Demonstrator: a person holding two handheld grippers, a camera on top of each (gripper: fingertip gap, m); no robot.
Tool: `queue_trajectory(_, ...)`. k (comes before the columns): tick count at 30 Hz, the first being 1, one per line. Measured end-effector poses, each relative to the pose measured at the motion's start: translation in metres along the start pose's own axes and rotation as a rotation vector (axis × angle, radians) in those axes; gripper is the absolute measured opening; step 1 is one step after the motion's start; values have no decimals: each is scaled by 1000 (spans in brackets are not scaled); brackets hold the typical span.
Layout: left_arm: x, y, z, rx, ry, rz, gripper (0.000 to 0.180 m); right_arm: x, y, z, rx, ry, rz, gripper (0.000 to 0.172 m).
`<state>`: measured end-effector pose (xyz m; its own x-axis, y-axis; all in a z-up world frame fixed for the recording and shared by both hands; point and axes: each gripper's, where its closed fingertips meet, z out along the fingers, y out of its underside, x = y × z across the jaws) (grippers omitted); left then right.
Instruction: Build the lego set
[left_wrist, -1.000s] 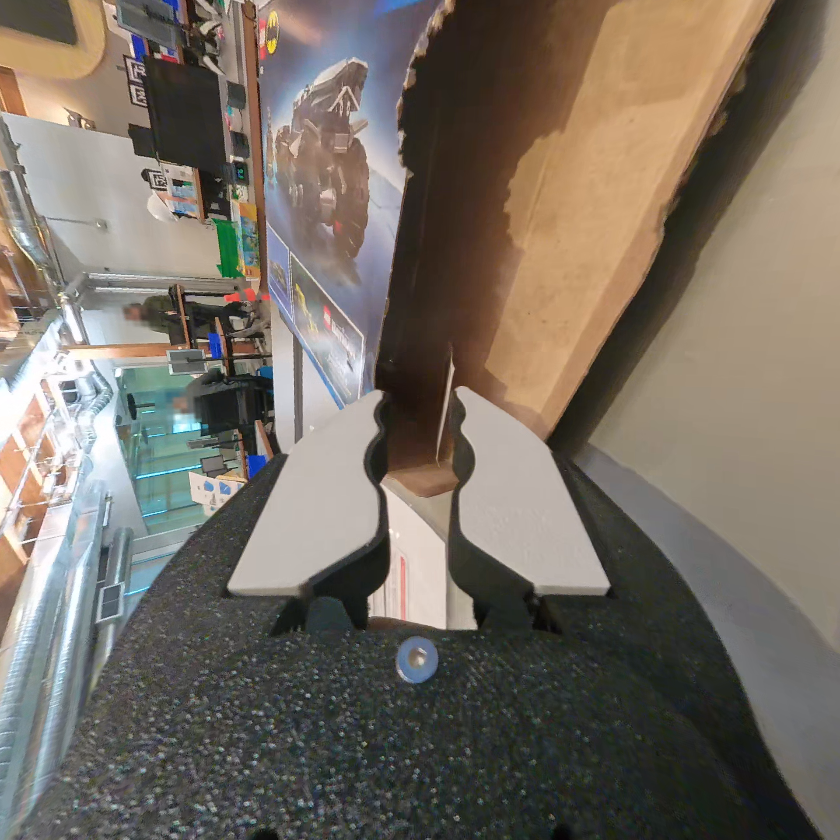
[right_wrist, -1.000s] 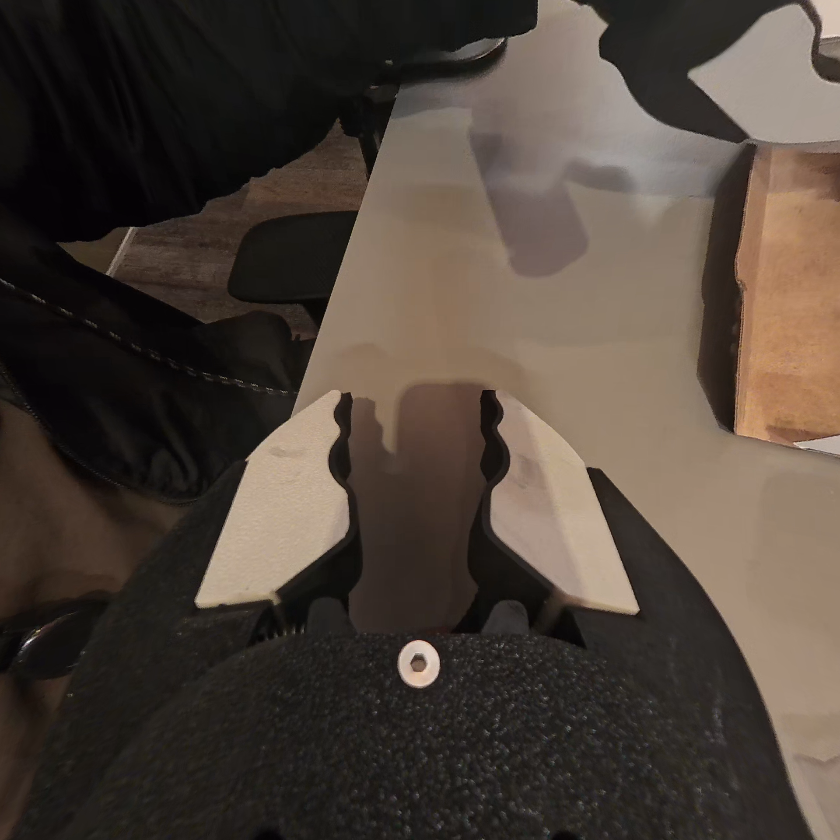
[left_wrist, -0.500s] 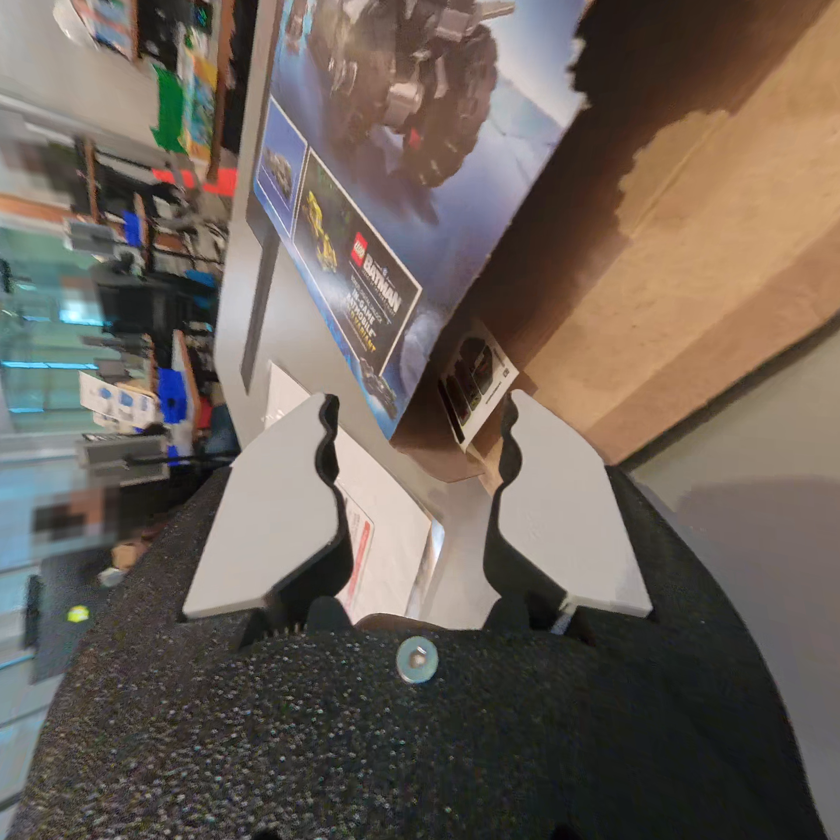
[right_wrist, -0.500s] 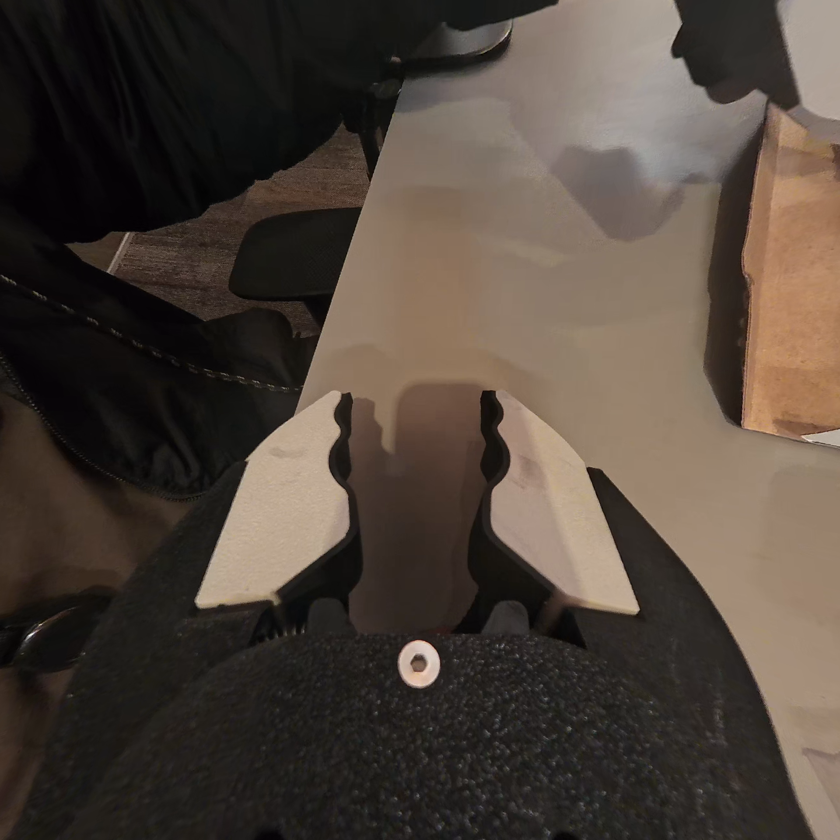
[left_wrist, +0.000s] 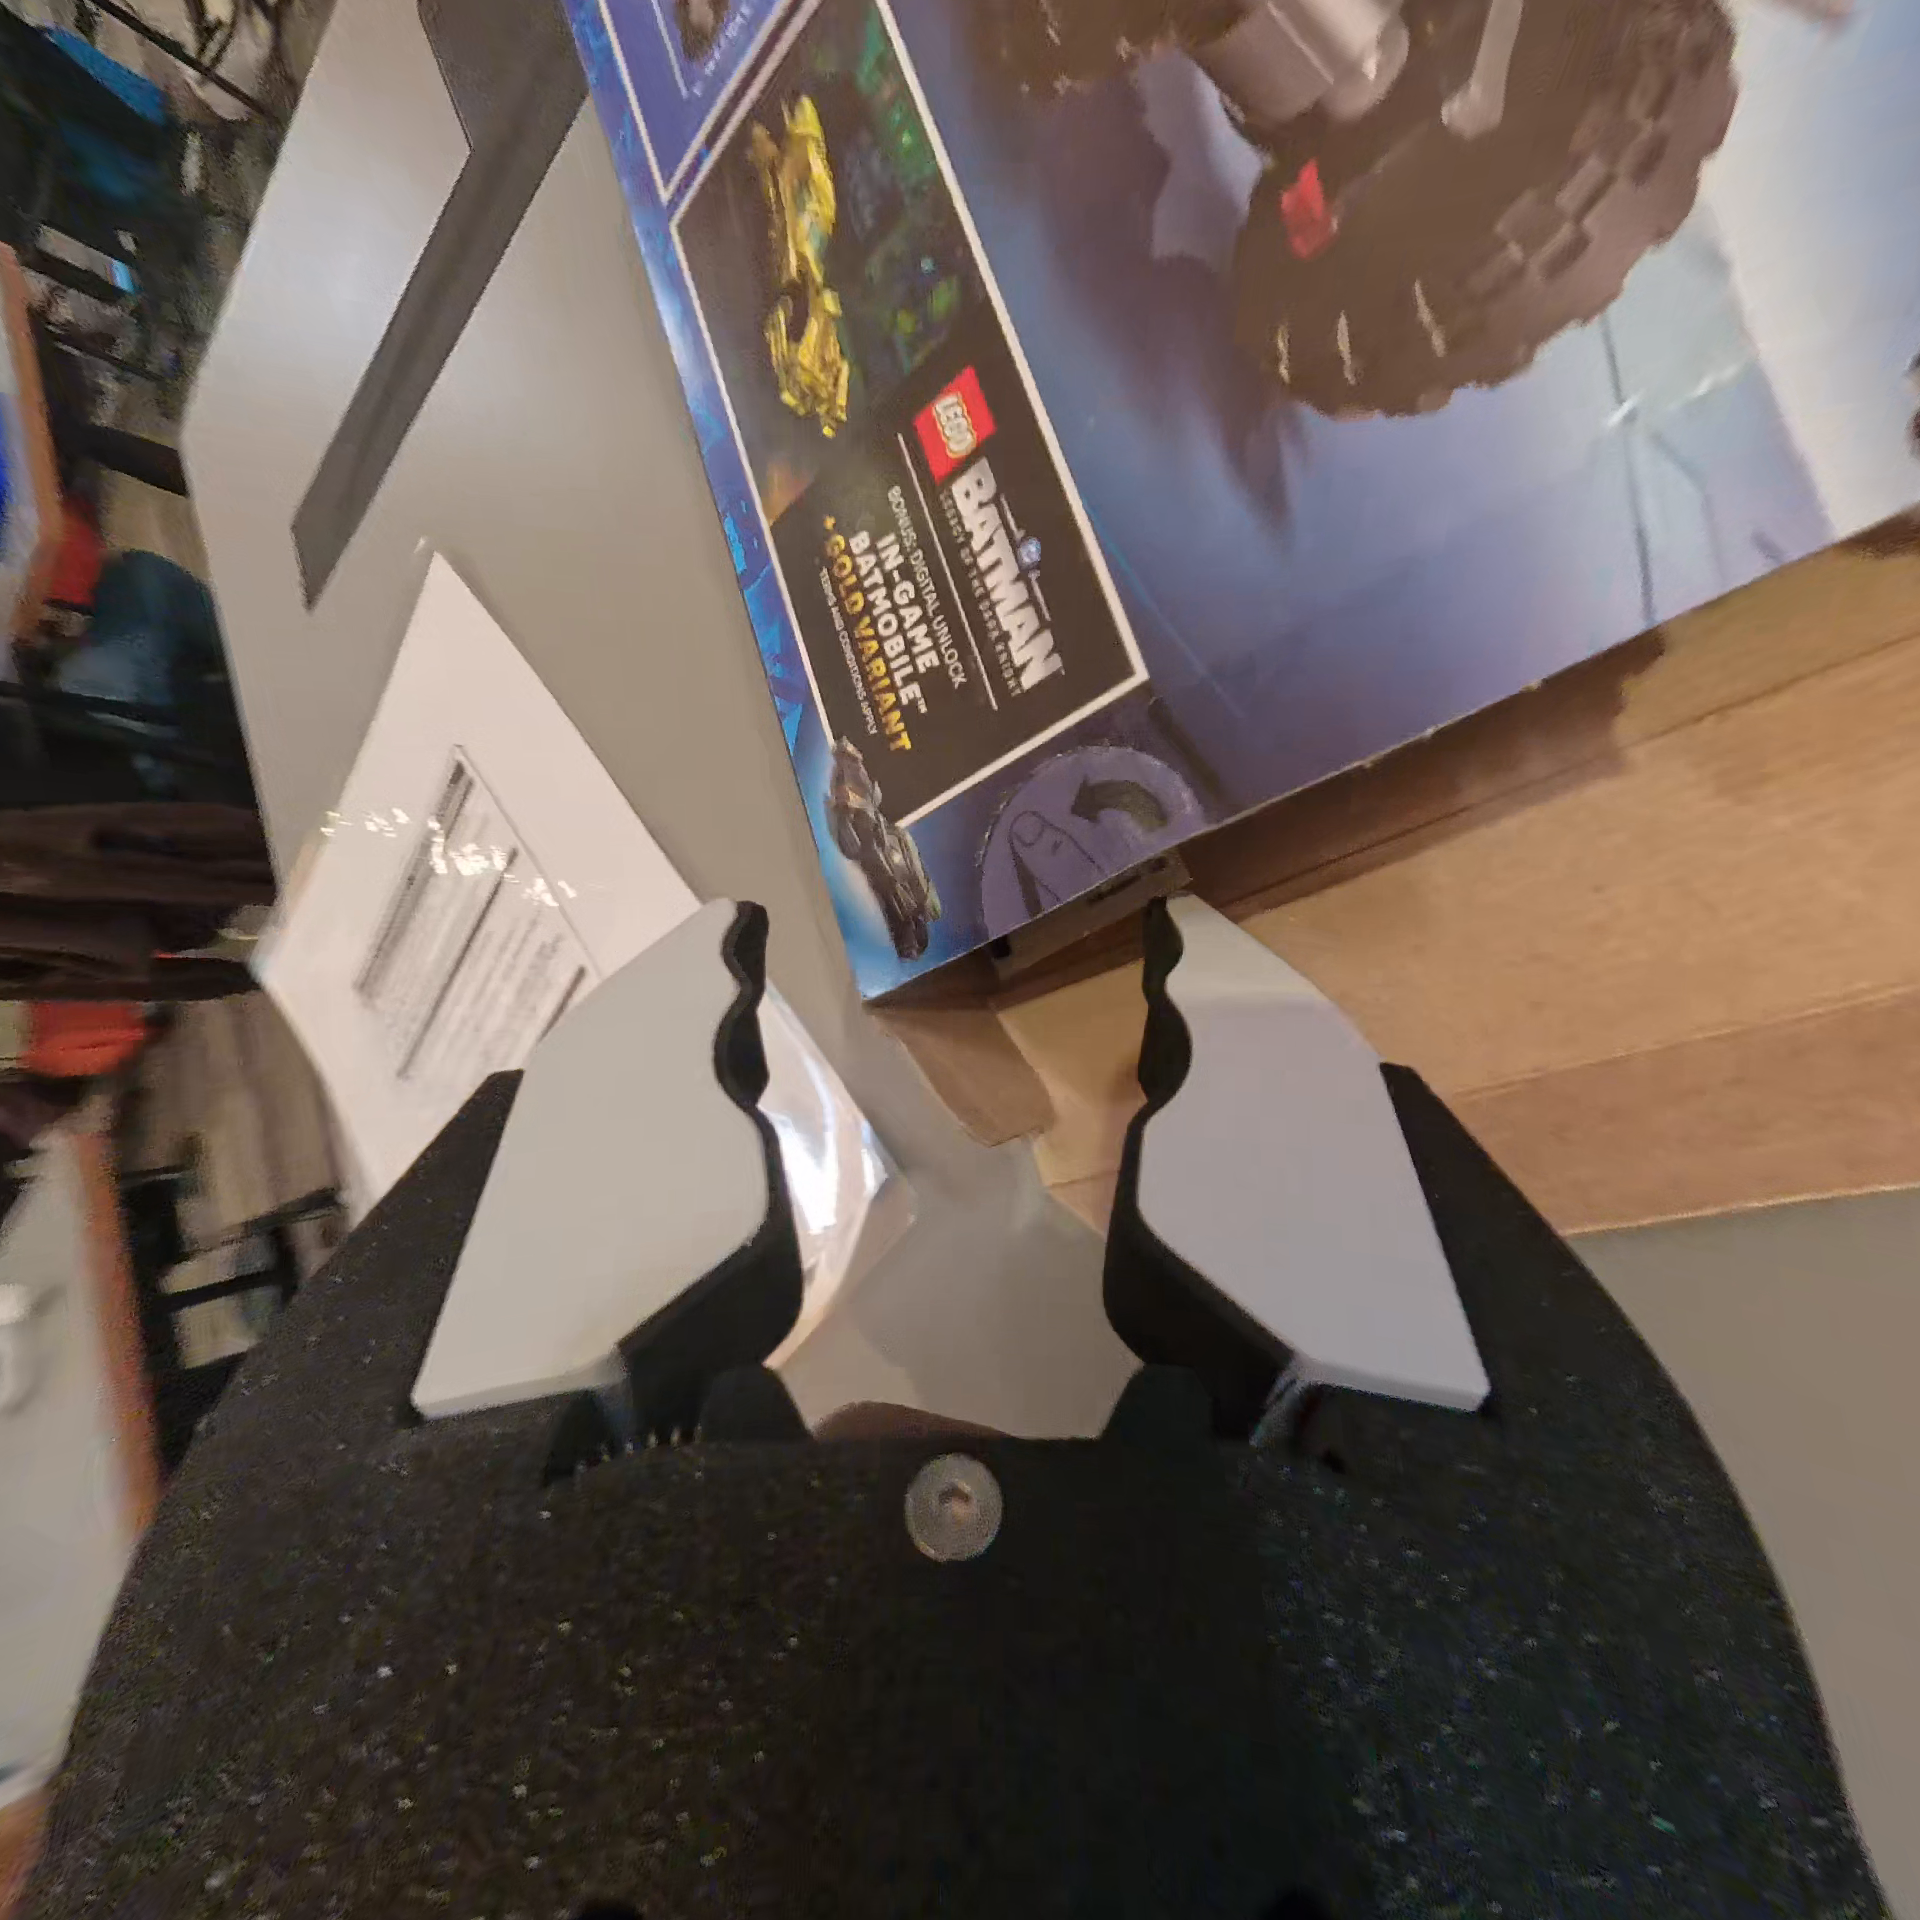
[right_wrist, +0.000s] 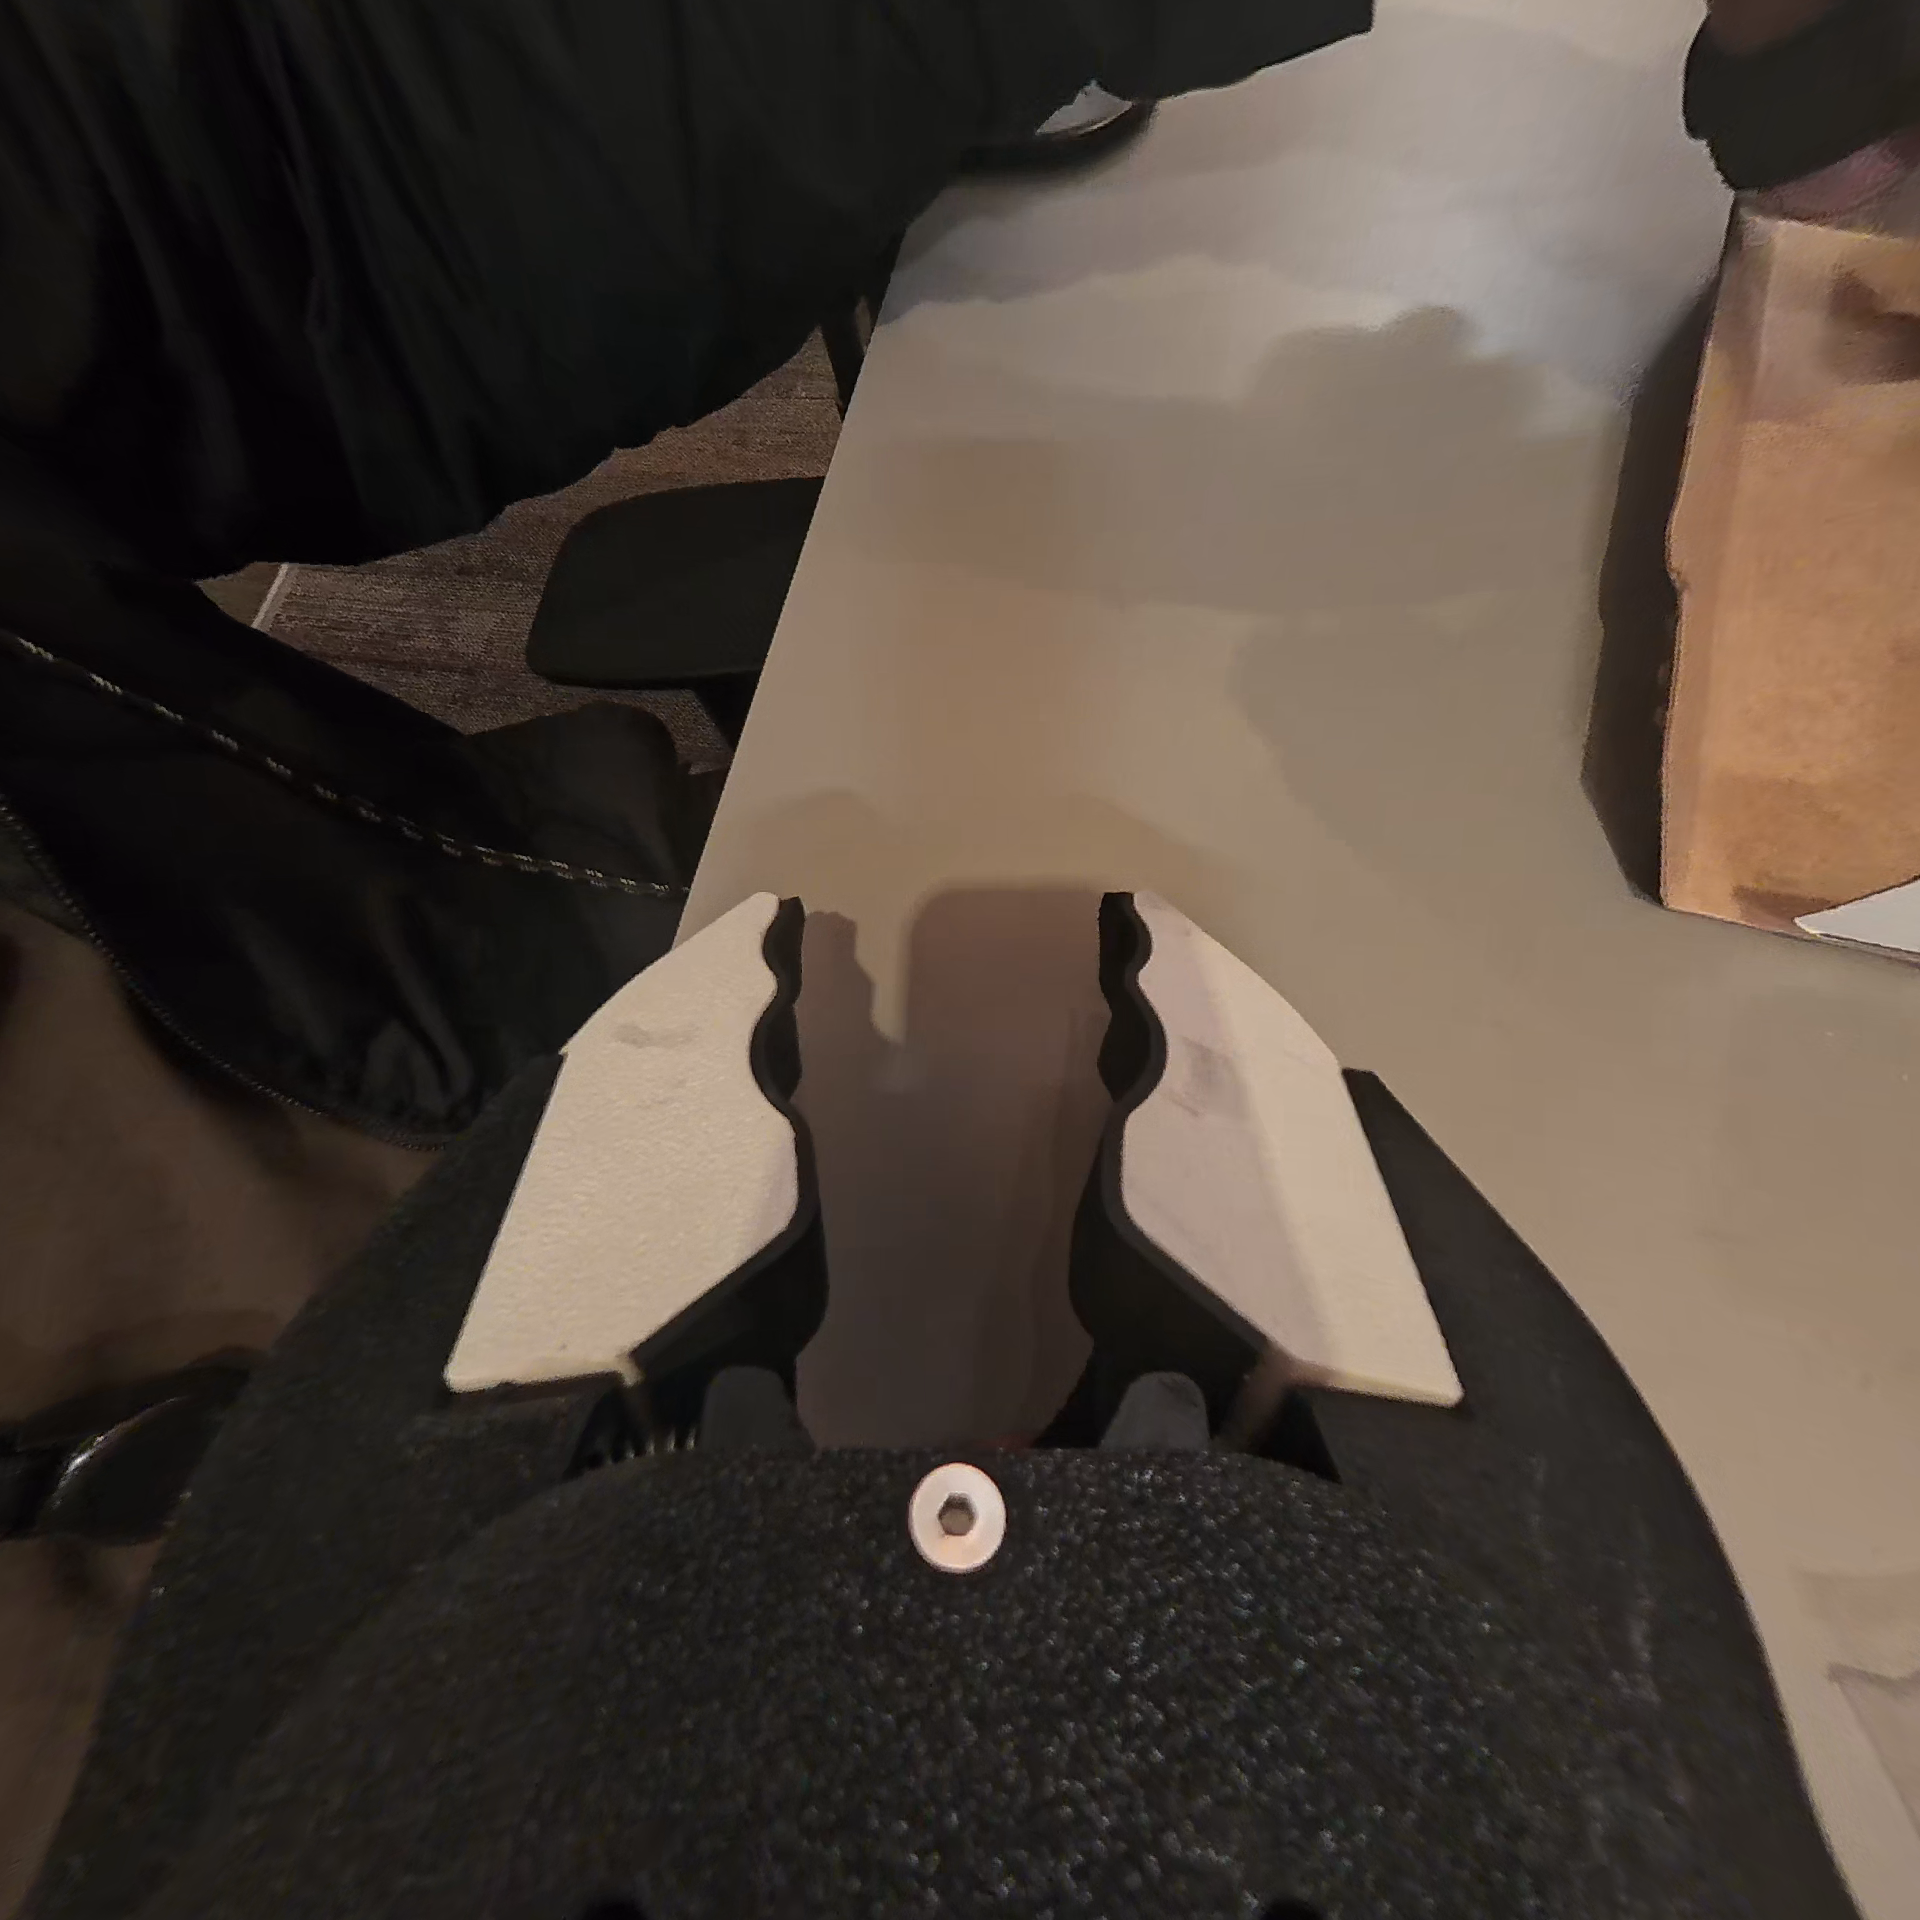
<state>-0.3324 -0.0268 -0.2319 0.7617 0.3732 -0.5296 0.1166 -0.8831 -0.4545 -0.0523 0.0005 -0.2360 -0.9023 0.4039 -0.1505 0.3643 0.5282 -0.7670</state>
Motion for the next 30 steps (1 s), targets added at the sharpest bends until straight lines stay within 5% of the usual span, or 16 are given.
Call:
queue_trajectory(4,0,-7,-11,117,77,-164,70,2,1,-4,15,25,2,56)
queue_trajectory(8,11,-29,-43,303,75,-151,70,8,2,-19,49,76,15,57)
queue_trajectory(14,110,-80,-102,519,328,-13,70,41,21,-93,103,276,26,57)
queue_trajectory(21,248,-130,-118,513,663,65,64,115,83,-213,183,586,190,52)
queue_trajectory(30,311,-179,-87,390,670,111,54,130,150,-228,-5,648,283,58)
